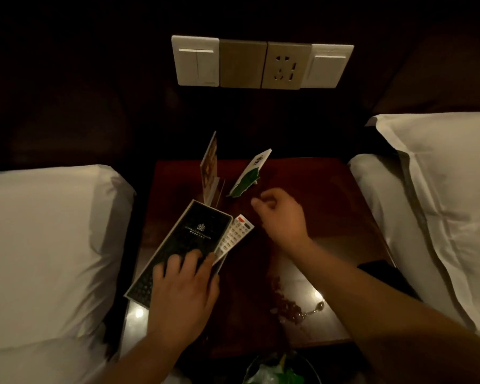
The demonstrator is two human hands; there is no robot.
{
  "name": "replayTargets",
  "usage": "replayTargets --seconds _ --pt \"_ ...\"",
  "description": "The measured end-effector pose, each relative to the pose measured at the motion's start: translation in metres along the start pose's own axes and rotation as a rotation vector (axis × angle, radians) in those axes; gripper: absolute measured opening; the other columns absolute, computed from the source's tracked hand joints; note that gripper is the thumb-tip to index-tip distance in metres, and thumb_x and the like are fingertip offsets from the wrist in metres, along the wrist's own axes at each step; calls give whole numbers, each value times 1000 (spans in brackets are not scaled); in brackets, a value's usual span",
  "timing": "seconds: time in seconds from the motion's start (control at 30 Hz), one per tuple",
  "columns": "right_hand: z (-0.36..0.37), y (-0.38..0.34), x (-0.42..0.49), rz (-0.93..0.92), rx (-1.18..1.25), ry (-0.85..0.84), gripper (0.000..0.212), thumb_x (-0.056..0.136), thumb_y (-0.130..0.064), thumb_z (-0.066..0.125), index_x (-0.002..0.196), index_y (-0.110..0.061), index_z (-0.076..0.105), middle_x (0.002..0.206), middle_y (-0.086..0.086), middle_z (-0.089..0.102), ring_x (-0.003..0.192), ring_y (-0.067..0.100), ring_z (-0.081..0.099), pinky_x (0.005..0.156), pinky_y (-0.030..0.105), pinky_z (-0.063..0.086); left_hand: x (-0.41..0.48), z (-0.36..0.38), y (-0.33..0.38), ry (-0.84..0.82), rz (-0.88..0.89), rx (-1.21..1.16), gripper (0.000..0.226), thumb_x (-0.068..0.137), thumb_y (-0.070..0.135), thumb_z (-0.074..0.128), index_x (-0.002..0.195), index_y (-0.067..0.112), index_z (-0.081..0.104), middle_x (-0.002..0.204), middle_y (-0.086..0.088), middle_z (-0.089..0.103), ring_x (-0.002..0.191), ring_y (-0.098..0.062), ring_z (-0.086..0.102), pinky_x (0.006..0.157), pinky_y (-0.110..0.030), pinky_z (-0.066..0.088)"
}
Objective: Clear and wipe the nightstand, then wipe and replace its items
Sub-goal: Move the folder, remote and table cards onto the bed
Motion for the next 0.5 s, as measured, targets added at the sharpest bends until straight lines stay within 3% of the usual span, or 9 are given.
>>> replayTargets --seconds 0.13,0.2,0.3,0.37,0.43,0.5 --pt "22 -7 46 271 379 35 37 90 -43 68 103 -11 54 83 5 65 76 26 71 69 44 63 11 -3 -24 21 -75 -98 46 90 42 39 118 26 72 106 -3 62 97 -29 60 85 -54 46" --pt "33 -6 64 349 459 41 30 90 -37 70 91 -10 56 79 6 65 72 25 71 65 42 63 12 -1 -41 -36 -257 -146 51 92 51 43 129 24 66 121 -9 59 113 -35 57 94 -61 44" --pt "45 4 79 399 479 22 20 93 -21 66 104 -6 60 99 13 68 87 29 69 73 48 62 11 6 -63 -221 -571 -307 83 82 73 56 149 26 42 142 -15 46 130 -38 46 102 -59 43" --pt "45 11 80 363 399 38 3 93 -14 61 95 -14 59 104 12 67 93 31 67 80 52 60 14 7 -69 -316 -635 -309 99 72 83 54 150 25 38 140 -14 48 130 -36 47 102 -55 45" --pt "41 19 77 350 408 62 20 93 -12 59 79 -24 53 94 6 65 91 29 67 81 52 60 20 7 -72 -405 -647 -314 99 66 85 58 144 25 43 132 -11 53 123 -35 52 98 -53 49" --pt "37 27 73 348 455 57 23 94 -11 60 78 -27 55 91 3 66 89 26 68 81 49 60 29 7 -76 -467 -672 -406 93 64 78 71 137 24 49 124 -10 61 112 -33 62 89 -48 55"
Point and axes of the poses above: each hand's wrist, its own x-axis towards the middle knuckle, its own z-axis out of the palm, y = z × x, the point moved 4 cm from there along x, towards the middle knuckle
